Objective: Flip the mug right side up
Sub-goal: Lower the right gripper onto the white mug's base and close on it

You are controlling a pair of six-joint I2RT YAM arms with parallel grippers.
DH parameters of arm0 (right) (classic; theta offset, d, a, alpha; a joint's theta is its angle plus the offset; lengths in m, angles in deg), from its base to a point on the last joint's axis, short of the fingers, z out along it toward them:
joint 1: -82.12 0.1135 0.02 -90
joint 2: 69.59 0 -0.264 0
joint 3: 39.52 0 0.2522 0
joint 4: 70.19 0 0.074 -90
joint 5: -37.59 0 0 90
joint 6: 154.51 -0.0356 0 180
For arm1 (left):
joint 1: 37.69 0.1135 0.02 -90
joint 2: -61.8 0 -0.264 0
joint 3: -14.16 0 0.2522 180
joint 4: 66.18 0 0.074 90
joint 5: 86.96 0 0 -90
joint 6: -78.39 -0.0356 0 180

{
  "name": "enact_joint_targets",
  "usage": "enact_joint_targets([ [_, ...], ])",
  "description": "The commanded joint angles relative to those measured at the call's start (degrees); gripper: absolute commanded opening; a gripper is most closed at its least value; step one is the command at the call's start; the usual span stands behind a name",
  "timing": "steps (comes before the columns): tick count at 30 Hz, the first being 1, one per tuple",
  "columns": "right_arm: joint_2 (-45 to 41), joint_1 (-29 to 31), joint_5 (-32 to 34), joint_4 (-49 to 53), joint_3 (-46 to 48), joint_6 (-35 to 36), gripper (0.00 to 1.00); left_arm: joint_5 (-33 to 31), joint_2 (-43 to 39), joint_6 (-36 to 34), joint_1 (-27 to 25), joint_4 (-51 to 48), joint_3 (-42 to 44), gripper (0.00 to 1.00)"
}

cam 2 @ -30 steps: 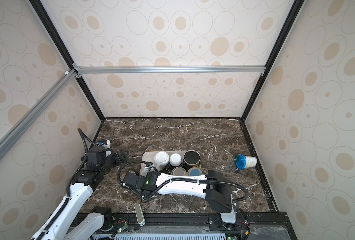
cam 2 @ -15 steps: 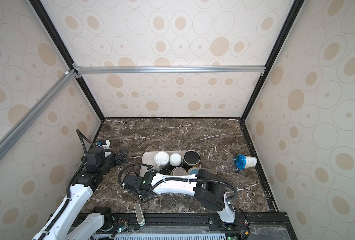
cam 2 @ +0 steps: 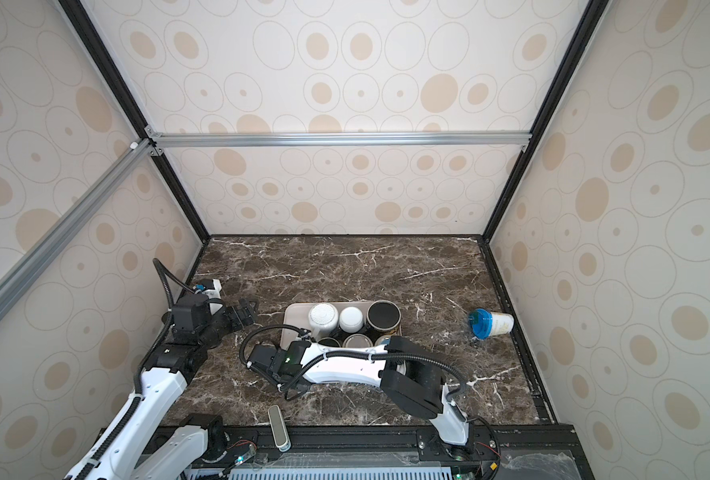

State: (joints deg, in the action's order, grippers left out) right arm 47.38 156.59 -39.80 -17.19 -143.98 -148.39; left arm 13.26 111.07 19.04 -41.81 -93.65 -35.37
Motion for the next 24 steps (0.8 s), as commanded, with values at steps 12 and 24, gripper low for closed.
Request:
enact_joint_targets([
  [12, -1.49, -0.32, 0.8, -3.75, 1.76, 2.75, 0.0, 0.73, -0.65, 0.71, 0.54, 1.76, 0.34, 1.0],
  [24, -4.03, -0.46, 2.59, -1.12, 1.03, 10.36, 0.0, 0.12, -3.08, 2.78, 0.59, 3.18, 1.99, 1.0],
])
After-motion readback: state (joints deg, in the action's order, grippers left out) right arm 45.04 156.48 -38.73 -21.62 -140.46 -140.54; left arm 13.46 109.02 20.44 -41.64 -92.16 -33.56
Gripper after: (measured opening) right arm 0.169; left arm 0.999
